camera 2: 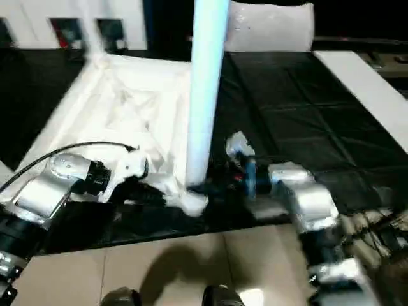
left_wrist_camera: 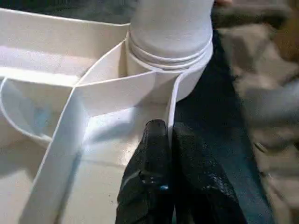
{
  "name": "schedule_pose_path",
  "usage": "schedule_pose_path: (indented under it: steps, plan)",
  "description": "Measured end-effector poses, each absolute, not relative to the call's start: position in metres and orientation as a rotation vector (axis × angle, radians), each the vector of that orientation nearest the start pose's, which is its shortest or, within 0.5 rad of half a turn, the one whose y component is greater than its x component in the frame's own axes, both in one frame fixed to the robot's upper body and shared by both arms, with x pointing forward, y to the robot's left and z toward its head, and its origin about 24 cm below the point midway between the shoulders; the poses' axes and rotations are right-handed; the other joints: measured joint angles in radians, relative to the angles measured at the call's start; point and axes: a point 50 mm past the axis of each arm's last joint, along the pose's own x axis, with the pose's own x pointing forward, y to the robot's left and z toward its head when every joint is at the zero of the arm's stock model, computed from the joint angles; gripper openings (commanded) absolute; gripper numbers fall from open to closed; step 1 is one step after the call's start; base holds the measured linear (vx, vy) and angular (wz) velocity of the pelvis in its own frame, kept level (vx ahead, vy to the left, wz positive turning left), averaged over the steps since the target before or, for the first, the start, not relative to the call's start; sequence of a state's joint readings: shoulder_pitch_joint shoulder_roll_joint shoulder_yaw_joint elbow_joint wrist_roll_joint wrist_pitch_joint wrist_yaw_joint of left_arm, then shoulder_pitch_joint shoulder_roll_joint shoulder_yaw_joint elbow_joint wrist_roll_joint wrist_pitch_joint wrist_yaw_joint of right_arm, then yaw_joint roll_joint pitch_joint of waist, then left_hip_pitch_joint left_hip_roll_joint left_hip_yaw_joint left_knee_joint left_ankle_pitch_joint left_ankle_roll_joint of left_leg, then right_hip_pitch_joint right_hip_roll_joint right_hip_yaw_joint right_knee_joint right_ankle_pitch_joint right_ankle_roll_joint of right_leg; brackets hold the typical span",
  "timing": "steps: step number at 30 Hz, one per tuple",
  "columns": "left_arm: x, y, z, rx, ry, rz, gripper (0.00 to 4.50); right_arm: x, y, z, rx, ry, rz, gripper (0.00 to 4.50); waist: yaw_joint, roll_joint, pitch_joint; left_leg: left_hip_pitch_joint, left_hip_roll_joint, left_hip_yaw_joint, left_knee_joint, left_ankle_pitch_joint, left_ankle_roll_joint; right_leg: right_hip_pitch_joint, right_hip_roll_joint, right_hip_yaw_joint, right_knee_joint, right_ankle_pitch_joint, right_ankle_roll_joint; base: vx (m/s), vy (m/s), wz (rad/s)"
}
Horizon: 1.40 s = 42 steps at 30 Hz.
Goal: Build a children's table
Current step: Rotate leg to tighten
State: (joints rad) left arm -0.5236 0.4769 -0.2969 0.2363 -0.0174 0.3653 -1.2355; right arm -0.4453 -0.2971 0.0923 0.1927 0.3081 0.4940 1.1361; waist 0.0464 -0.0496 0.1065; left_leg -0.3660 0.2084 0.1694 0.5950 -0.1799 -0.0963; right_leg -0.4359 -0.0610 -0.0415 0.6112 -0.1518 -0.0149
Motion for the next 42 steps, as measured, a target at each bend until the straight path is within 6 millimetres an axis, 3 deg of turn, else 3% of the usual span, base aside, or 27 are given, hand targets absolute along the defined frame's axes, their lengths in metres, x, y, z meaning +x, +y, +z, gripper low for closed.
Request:
schedule_pose_path:
  steps: [5, 7, 11, 17, 18, 19, 21, 23, 27, 31, 35, 38, 42]
  plan:
    - [0.310, 0.120, 0.077, 0.353, 0.474, -1.150, 0.00, 0.310, -0.111, 0.086, 0.137, 0.250, 0.941, 2.09, -0.050, 0.000, 0.000, 0.001, -0.001, -0.001, -0.001, 0.000, 0.000, -0.001, 0.001, 0.000, -0.002, 0.000, 0.001, 0.000, 0.000, 0.00]
    - [0.312, 0.114, 0.076, 0.325, 0.469, -1.090, 0.00, 0.314, -0.105, 0.087, 0.149, 0.239, 0.840, 2.09, -0.057, 0.000, 0.000, 0.002, -0.001, -0.001, -0.003, 0.000, 0.000, -0.001, 0.001, -0.001, -0.002, 0.000, 0.001, 0.000, 0.000, 0.00]
    - [0.321, 0.097, 0.078, 0.309, 0.457, -0.962, 0.00, 0.326, -0.091, 0.090, 0.163, 0.220, 0.592, 2.07, -0.057, 0.000, 0.000, 0.001, -0.001, -0.001, -0.005, 0.000, 0.000, -0.002, 0.002, -0.002, -0.003, 0.000, 0.001, 0.000, 0.000, 0.00]
    - [0.325, 0.084, 0.079, 0.293, 0.443, -0.886, 0.00, 0.332, -0.080, 0.095, 0.183, 0.213, 0.419, 2.05, -0.057, 0.001, 0.000, -0.001, -0.001, -0.001, -0.014, -0.001, 0.000, -0.001, 0.002, -0.001, -0.012, 0.001, 0.000, 0.000, 0.000, 0.00]
    - [0.325, 0.084, 0.079, 0.290, 0.441, -0.884, 0.00, 0.332, -0.080, 0.095, 0.180, 0.210, 0.413, 2.40, -0.057, 0.001, 0.000, -0.001, -0.001, -0.001, -0.015, -0.001, 0.000, -0.001, 0.002, -0.001, -0.012, 0.001, 0.000, 0.000, 0.000, 0.00]
    - [0.325, 0.084, 0.079, 0.289, 0.440, -0.882, 0.00, 0.332, -0.080, 0.095, 0.181, 0.207, 0.410, 2.40, -0.057, 0.001, 0.000, -0.001, -0.001, 0.000, -0.017, -0.001, 0.000, -0.001, 0.002, -0.001, -0.013, 0.001, 0.000, 0.000, 0.000, 0.00]
    - [0.325, 0.084, 0.080, 0.292, 0.435, -0.891, 0.00, 0.331, -0.080, 0.095, 0.182, 0.196, 0.411, 2.80, -0.056, 0.002, 0.001, 0.000, -0.001, 0.000, -0.020, 0.000, 0.000, -0.001, 0.003, -0.001, -0.015, 0.002, -0.002, 0.000, 0.000, 0.00]
    - [0.324, 0.086, 0.080, 0.303, 0.427, -0.910, 0.00, 0.329, -0.080, 0.095, 0.189, 0.183, 0.434, 2.81, -0.057, 0.003, 0.001, 0.000, -0.001, 0.000, -0.021, 0.000, 0.000, -0.002, 0.003, -0.002, -0.016, 0.004, -0.006, 0.000, 0.000, 0.00]
    - [0.322, 0.098, 0.082, 0.350, 0.403, -0.986, 0.00, 0.324, -0.090, 0.092, 0.118, 0.159, 0.592, 3.35, -0.056, 0.004, 0.002, 0.000, -0.001, 0.000, -0.025, 0.000, 0.000, -0.002, 0.004, -0.002, -0.018, 0.004, -0.006, 0.000, 0.000, 0.00]
    - [0.316, 0.110, 0.083, 0.379, 0.395, -1.090, 0.00, 0.317, -0.101, 0.083, 0.061, 0.198, 0.767, 3.66, -0.039, 0.012, 0.007, 0.000, 0.000, 0.001, -0.025, 0.000, 0.000, -0.003, 0.004, -0.003, -0.018, 0.004, -0.006, 0.000, 0.000, 0.00]
    - [0.312, 0.116, 0.083, 0.393, 0.409, -1.160, 0.00, 0.313, -0.107, 0.084, 0.040, 0.200, 0.897, 4.01, -0.016, 0.012, 0.007, 0.001, 0.000, 0.001, -0.024, 0.000, 0.000, -0.003, 0.003, -0.002, -0.017, 0.004, -0.007, 0.000, 0.000, 0.00]
    - [0.305, 0.124, 0.083, 0.429, 0.419, -1.241, 0.00, 0.306, -0.112, 0.085, 0.007, 0.211, 1.059, 4.31, -0.007, 0.012, 0.007, 0.002, 0.000, 0.001, -0.023, -0.001, 0.000, -0.002, 0.002, -0.002, -0.018, 0.004, -0.007, 0.000, 0.000, 0.00]
    - [0.300, 0.133, 0.084, 0.468, 0.435, -1.323, 0.00, 0.298, -0.118, 0.085, -0.035, 0.231, 1.234, 4.31, 0.000, 0.012, 0.007, 0.002, 0.000, 0.001, -0.022, -0.001, 0.000, -0.002, 0.002, -0.002, -0.017, 0.004, -0.007, 0.000, 0.000, 0.00]
